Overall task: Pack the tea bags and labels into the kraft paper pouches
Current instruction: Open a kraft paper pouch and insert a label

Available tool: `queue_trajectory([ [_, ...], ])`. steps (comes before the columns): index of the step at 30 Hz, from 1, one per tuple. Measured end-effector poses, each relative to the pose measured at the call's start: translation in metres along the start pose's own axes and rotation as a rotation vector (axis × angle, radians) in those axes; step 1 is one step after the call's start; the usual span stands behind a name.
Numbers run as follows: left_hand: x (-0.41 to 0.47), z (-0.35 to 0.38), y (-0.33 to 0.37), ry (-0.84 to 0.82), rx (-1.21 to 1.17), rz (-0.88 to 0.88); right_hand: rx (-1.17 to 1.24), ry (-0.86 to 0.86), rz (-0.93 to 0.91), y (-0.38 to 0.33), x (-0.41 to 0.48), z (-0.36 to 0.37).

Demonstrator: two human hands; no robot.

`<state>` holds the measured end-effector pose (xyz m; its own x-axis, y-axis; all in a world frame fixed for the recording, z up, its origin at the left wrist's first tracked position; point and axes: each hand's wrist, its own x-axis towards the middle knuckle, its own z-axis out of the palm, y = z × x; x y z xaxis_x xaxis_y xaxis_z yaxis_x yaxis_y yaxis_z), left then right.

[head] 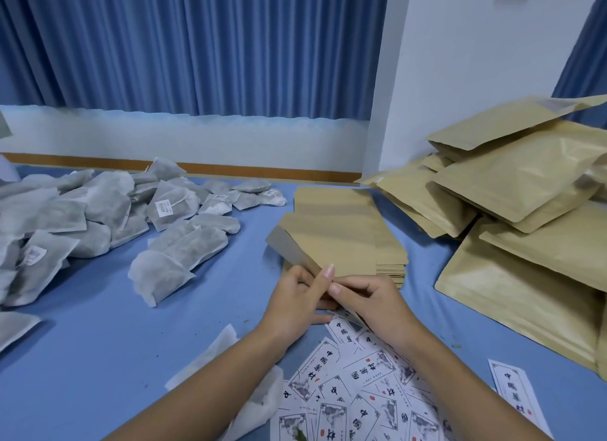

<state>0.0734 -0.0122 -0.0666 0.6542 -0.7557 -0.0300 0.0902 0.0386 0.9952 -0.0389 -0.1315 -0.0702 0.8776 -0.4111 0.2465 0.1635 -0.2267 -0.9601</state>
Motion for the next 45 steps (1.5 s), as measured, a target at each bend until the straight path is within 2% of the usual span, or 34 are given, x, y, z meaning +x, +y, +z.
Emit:
queue_trajectory([
  [5,-0.002,0.002,0.003,-0.01,-0.004,0.017,0.056,-0.038,0.053,-0.005,0.0,-0.006],
  [11,-0.002,0.003,0.002,-0.034,-0.021,0.045,0.005,0.009,0.103,-0.003,0.001,-0.01],
  [22,0.003,0.003,-0.01,-0.085,0.006,0.121,0.031,0.011,0.085,-0.009,-0.002,-0.011],
  [32,0.003,0.002,-0.007,-0.054,0.021,0.056,-0.083,0.047,0.1,-0.002,0.001,-0.01],
  [35,0.002,0.002,-0.004,-0.026,0.024,0.013,-0.221,0.069,-0.009,0.0,-0.001,0.001],
  [40,0.003,0.001,-0.007,0.07,0.093,0.025,-0.712,0.076,-0.22,0.001,-0.002,0.011],
  [45,0.004,0.002,-0.008,0.066,0.236,0.077,-0.793,0.181,-0.241,0.0,-0.001,0.01],
])
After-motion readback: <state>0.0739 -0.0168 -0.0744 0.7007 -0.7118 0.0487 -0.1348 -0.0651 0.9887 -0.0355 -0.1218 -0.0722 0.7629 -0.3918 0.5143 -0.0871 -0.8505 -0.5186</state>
